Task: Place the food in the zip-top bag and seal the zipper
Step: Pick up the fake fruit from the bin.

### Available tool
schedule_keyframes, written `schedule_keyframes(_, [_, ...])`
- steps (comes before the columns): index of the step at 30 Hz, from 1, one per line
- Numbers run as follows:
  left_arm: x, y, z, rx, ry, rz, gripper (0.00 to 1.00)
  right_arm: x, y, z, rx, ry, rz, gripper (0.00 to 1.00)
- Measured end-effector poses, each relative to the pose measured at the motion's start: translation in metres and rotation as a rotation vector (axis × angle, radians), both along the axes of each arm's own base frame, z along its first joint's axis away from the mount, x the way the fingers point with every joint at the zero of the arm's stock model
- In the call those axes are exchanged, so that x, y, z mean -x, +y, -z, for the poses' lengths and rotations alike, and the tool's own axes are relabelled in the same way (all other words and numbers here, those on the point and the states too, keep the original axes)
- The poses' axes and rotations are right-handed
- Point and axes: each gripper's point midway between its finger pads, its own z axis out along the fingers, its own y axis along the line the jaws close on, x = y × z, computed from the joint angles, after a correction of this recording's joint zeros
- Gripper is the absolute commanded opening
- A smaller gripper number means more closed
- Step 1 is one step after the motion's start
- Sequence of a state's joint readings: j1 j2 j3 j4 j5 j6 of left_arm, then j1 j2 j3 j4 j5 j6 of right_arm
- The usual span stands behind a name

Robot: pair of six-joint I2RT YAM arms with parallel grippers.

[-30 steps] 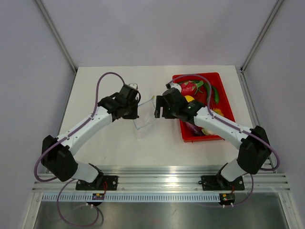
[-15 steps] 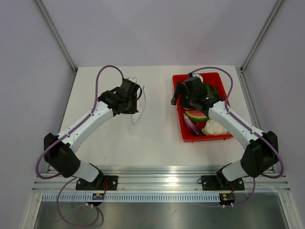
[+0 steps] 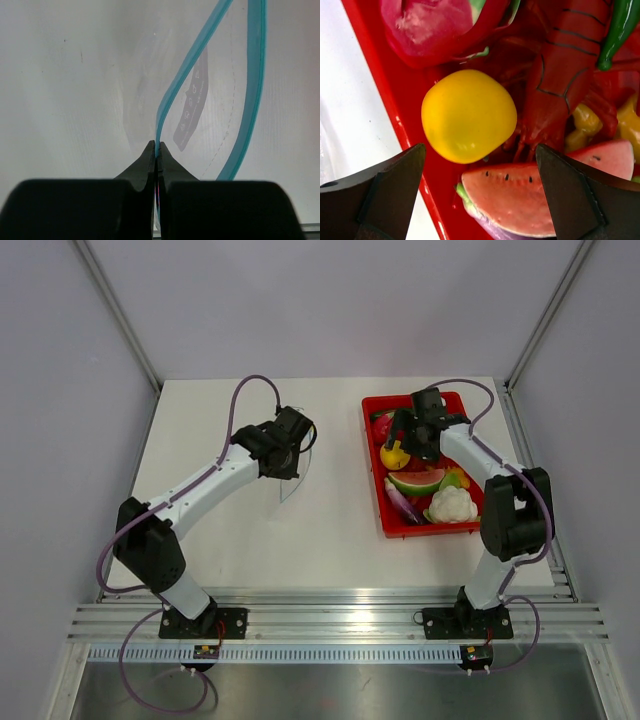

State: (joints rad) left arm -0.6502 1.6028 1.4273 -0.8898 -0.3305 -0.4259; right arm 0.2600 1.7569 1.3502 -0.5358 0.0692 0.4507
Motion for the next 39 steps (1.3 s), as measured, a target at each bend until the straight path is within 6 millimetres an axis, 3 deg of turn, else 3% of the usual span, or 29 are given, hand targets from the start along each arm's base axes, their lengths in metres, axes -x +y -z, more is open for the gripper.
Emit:
schedule_keyframes(11, [0.001, -0.003, 0.0, 0.0, 0.002, 0.017, 0.0, -0.021, 0.01, 0.026, -0.072, 0.033, -0.057, 0.97])
schedule_keyframes(19, [-0.002, -0.012, -0.005, 0.028, -0.014, 0.032, 0.0, -0.021, 0.014, 0.031, -0.089, 0.043, -0.073, 0.6])
schedule_keyframes(22, [-0.002, -0.014, -0.006, 0.032, -0.016, 0.035, 0.0, -0.016, 0.013, 0.024, -0.091, 0.032, -0.071, 0.59])
schedule_keyframes(25, [-0.002, -0.015, -0.006, 0.038, -0.014, 0.038, 0.0, -0.008, 0.01, 0.002, -0.097, -0.01, -0.069, 0.59])
schedule_keyframes(33, [-0.001, -0.024, -0.002, 0.064, 0.001, 0.058, 0.0, 0.014, 0.017, -0.111, -0.174, -0.262, -0.087, 0.56])
schedule_keyframes(35, [-0.001, -0.027, -0.001, 0.073, 0.004, 0.063, 0.0, 0.025, 0.032, -0.131, -0.197, -0.303, -0.123, 0.56])
schedule_keyframes(39, [-0.002, -0.032, -0.002, 0.096, 0.004, 0.068, 0.0, 0.054, 0.094, -0.151, -0.265, -0.324, -0.261, 0.56])
